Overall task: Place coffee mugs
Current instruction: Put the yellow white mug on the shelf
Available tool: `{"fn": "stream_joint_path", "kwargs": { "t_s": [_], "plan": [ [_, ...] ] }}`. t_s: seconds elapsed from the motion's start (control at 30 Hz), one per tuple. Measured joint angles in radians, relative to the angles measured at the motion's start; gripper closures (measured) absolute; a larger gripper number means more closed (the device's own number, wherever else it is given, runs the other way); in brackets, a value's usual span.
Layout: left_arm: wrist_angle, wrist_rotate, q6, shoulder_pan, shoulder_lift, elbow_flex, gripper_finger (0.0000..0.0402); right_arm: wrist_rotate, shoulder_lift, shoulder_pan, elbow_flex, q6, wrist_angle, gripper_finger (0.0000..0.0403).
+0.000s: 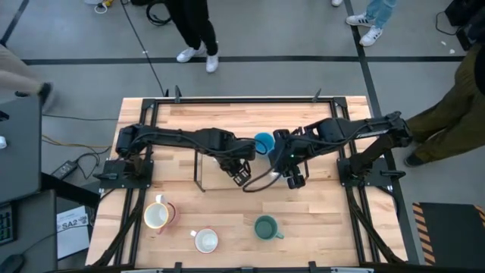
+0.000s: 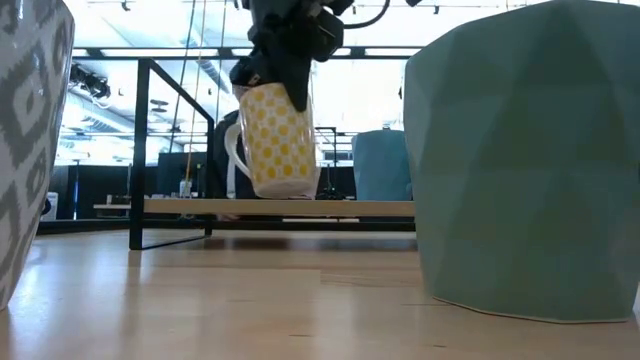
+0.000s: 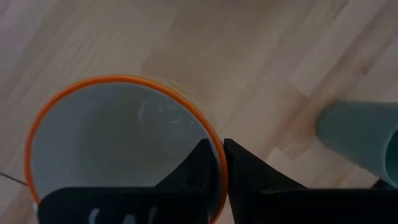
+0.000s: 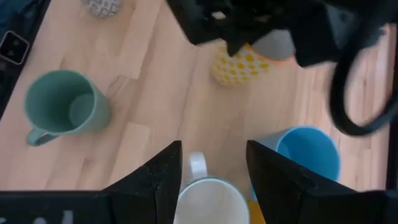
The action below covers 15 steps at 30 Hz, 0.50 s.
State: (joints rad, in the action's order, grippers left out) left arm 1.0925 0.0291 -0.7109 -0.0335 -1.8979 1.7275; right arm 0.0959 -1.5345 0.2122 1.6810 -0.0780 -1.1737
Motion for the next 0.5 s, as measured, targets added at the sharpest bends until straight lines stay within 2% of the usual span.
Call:
{"fn": "stream_joint_path", "kwargs": {
  "t_s": [0.5],
  "plan": [
    [-0.045,-0.003,0.041,0.019,-0.020,0.000,0.0359,0.000,0.000,0.043,0.000,0.004,-0.003,0.0218]
  ]
}}
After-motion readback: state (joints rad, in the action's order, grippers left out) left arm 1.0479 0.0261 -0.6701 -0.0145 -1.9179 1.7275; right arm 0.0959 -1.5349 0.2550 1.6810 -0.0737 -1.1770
